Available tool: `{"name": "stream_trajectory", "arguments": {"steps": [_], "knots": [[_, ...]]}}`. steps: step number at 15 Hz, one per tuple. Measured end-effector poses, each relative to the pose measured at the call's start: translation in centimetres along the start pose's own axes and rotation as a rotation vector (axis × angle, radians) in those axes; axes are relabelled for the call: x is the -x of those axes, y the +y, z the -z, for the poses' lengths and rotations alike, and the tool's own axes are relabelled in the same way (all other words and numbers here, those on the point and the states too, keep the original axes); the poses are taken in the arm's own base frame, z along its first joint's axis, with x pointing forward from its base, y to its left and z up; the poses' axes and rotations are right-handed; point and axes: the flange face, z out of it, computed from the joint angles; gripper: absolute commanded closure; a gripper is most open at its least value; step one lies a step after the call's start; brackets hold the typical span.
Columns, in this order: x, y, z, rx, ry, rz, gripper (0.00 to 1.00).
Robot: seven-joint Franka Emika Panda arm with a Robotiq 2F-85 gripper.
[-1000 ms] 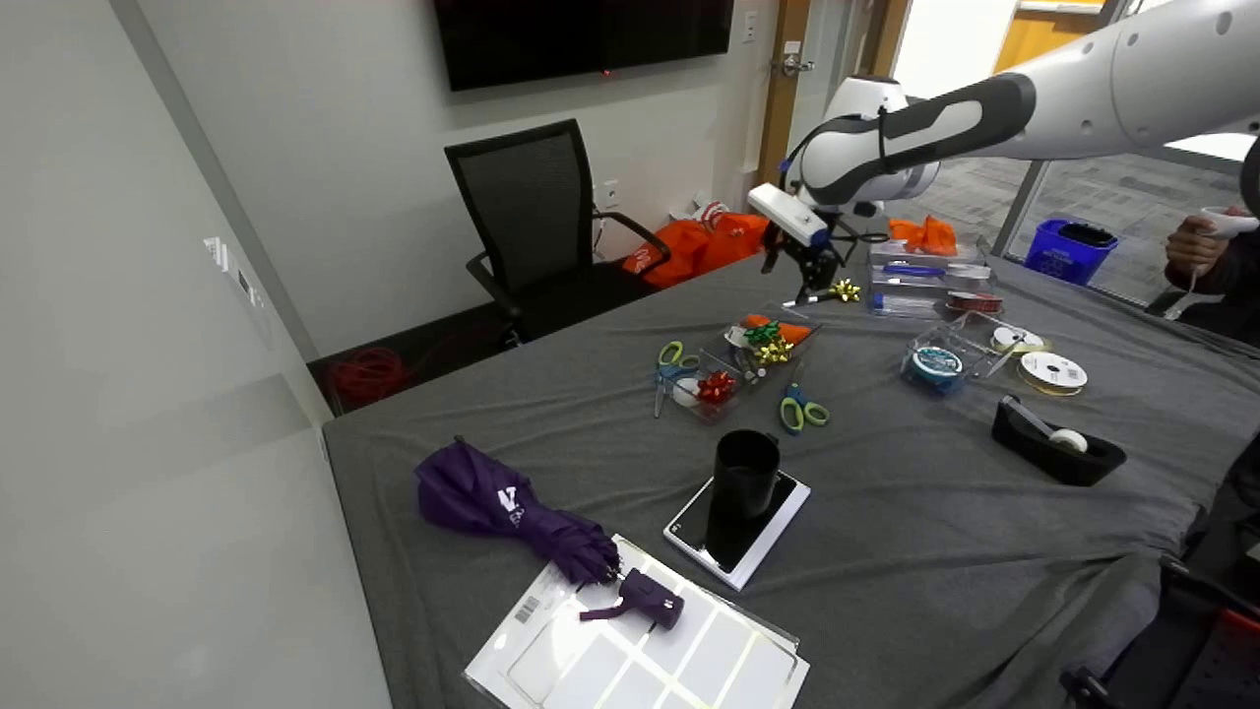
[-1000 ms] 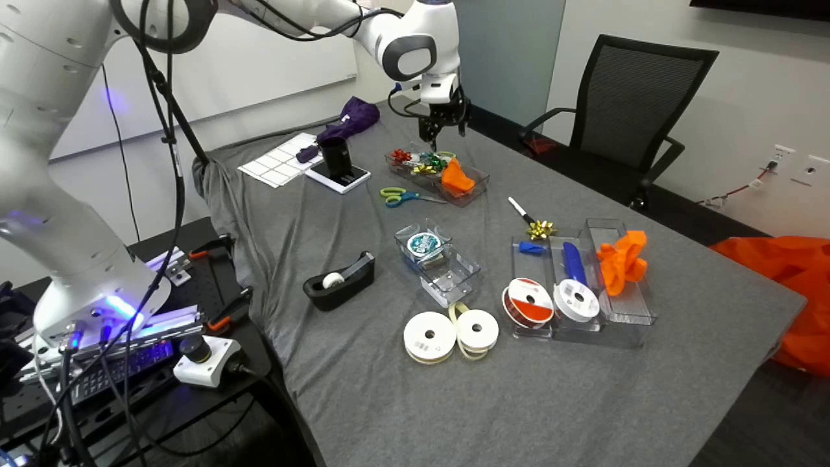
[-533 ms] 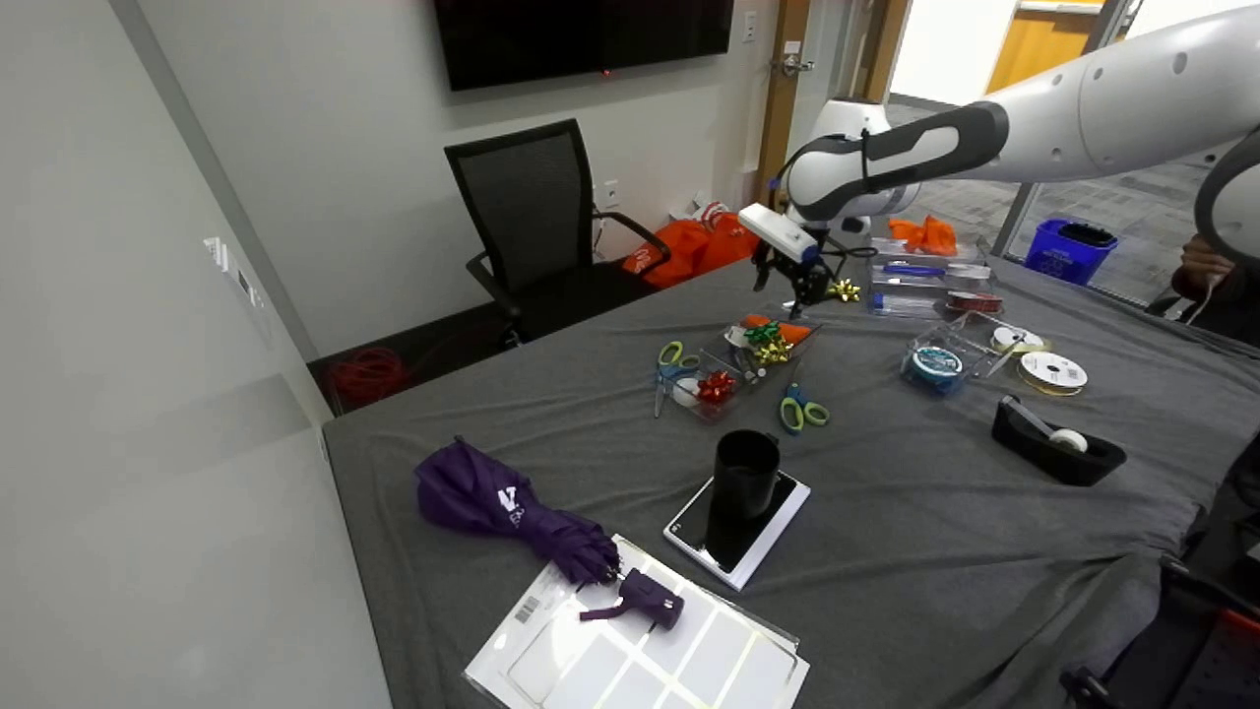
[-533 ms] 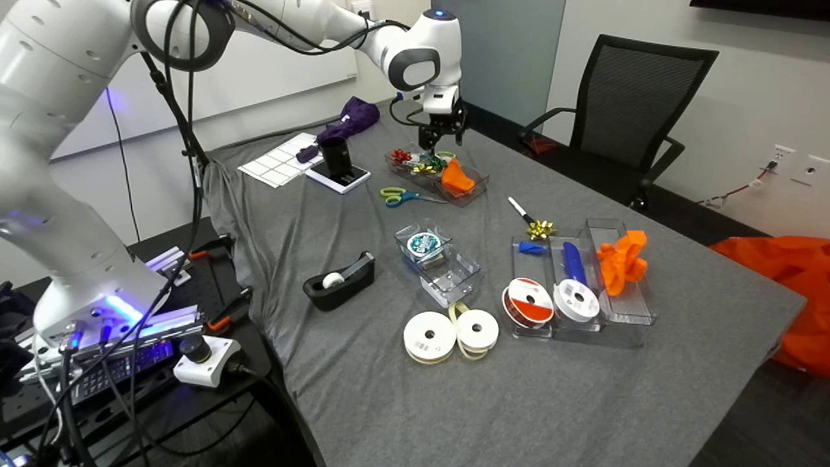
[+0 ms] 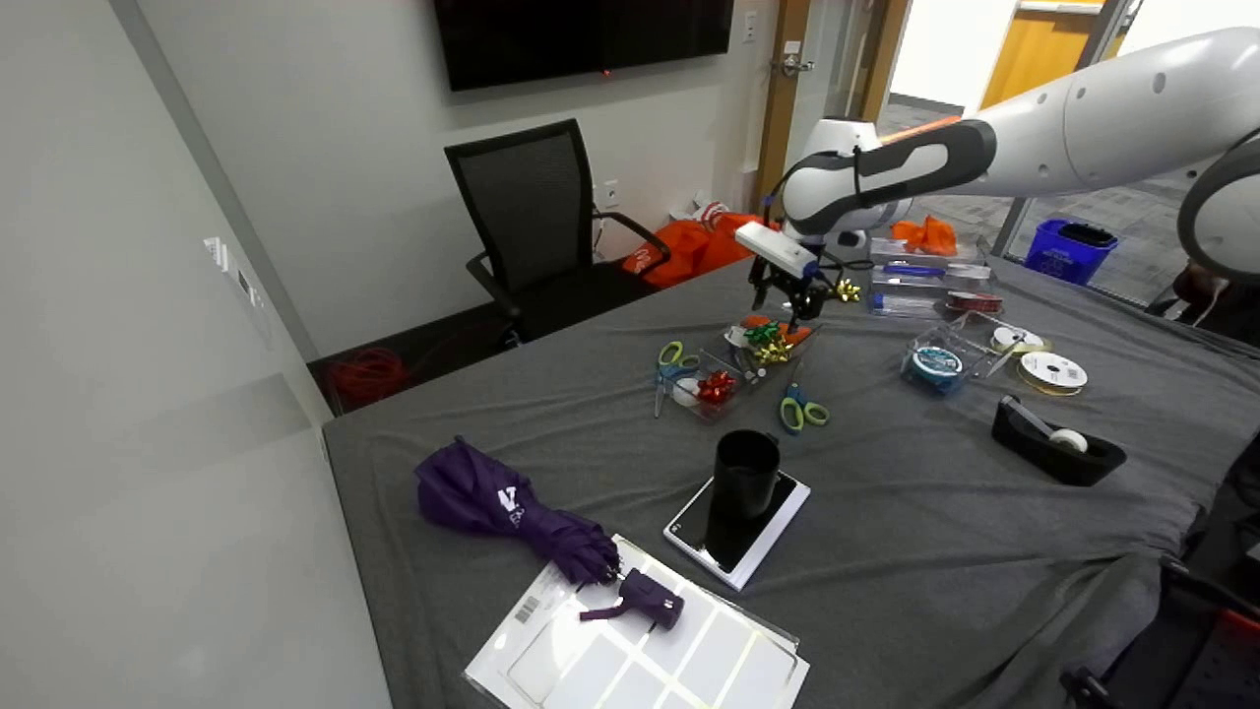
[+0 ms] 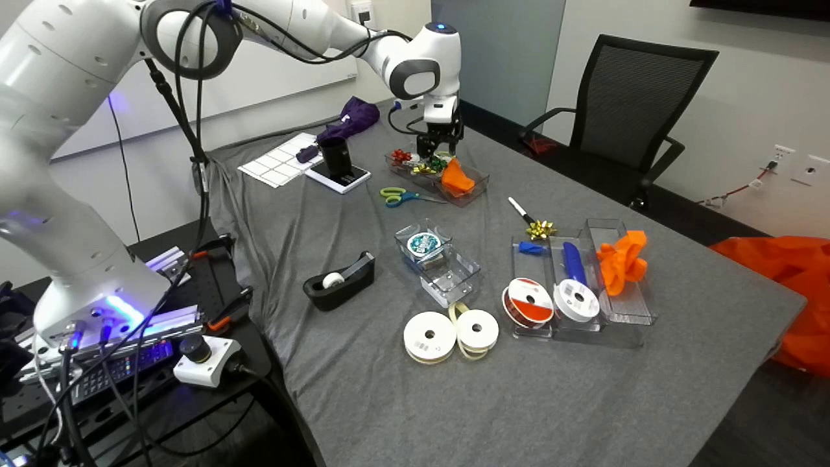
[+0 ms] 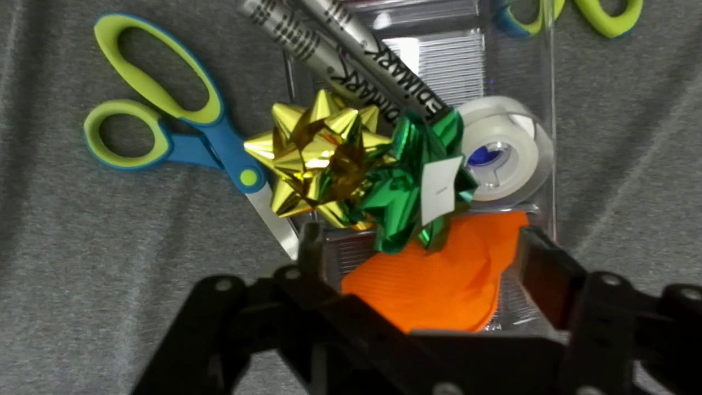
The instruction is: Move the green object to the object on the right
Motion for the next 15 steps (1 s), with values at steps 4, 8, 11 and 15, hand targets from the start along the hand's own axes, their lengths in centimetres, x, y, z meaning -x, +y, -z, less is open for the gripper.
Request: {"name": "stream_trajectory", "arguments": {"steps": [4,8,11,15], "knots": [[0.1,0.1,-0.3,0.004,-0.007,0.022,0.71],[0.0,0.0,-0.7,0.003,-0.006,0.023,0.97],[-0.2,0.1,-1.1,0.007,-0.006,0.021,1.0],[-0.4,0.1,-1.3,0.01,-0.006,0.018,1.0]]}}
